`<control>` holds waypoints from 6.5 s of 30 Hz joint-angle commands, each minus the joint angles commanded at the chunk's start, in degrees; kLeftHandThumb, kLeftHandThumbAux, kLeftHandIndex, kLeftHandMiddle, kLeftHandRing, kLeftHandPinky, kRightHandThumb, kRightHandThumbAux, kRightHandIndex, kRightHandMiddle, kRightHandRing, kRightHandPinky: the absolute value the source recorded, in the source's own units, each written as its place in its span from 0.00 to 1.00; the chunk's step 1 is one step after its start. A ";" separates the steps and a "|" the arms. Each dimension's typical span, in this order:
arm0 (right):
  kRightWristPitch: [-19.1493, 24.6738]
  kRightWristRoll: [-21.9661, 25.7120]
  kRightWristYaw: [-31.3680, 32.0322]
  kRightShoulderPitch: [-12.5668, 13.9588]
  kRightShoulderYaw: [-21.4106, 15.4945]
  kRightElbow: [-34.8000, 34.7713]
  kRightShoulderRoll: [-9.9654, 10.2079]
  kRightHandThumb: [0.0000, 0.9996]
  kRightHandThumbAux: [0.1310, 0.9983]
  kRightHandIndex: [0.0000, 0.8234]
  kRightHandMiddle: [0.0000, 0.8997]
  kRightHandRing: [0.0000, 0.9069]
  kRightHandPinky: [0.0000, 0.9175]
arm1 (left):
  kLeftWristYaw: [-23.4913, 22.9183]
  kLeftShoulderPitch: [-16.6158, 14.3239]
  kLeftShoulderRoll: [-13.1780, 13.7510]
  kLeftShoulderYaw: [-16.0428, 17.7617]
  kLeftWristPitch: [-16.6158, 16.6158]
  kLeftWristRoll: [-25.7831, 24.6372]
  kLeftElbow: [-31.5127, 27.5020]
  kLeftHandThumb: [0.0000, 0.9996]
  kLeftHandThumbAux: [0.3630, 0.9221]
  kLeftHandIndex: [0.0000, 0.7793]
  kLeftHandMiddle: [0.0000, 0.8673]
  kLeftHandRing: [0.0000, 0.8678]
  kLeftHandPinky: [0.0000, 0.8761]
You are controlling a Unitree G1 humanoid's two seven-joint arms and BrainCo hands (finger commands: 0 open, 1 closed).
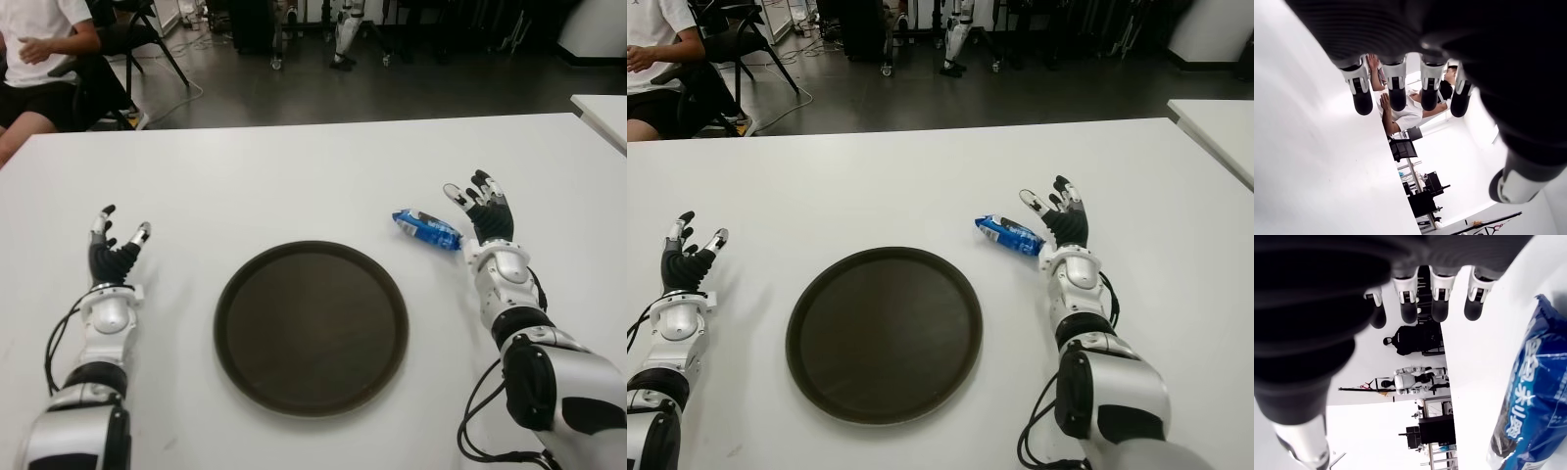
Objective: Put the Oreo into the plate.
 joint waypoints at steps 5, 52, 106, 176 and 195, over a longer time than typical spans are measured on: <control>0.19 0.32 -0.09 -0.08 -0.29 0.03 0.06 0.00 0.70 0.06 0.05 0.03 0.01 | 0.08 -0.02 0.11 -0.21 -0.40 0.23 0.10 0.00 0.39 0.00 0.00 0.00 0.00; 29.96 -56.23 -21.11 -1.66 54.07 4.76 0.13 0.00 0.78 0.00 0.00 0.00 0.00 | 0.28 -0.93 -0.16 -0.32 -0.05 0.77 1.23 0.00 0.42 0.00 0.00 0.00 0.00; 30.77 -45.20 -13.84 -3.75 47.52 2.79 -2.73 0.00 0.63 0.00 0.00 0.00 0.00 | 1.49 0.25 -0.99 -0.71 -0.31 0.78 -1.60 0.00 0.35 0.00 0.00 0.00 0.00; 28.38 -36.97 12.29 -5.42 41.60 0.98 -5.09 0.00 0.76 0.07 0.10 0.06 0.00 | 0.78 0.25 0.29 -0.56 0.22 1.02 -0.50 0.00 0.40 0.00 0.00 0.00 0.00; 31.55 -38.54 9.27 -5.39 43.04 1.96 -3.60 0.00 0.72 0.07 0.09 0.06 0.00 | 0.21 0.23 -0.10 -0.29 -1.02 0.71 -0.25 0.00 0.43 0.00 0.00 0.00 0.00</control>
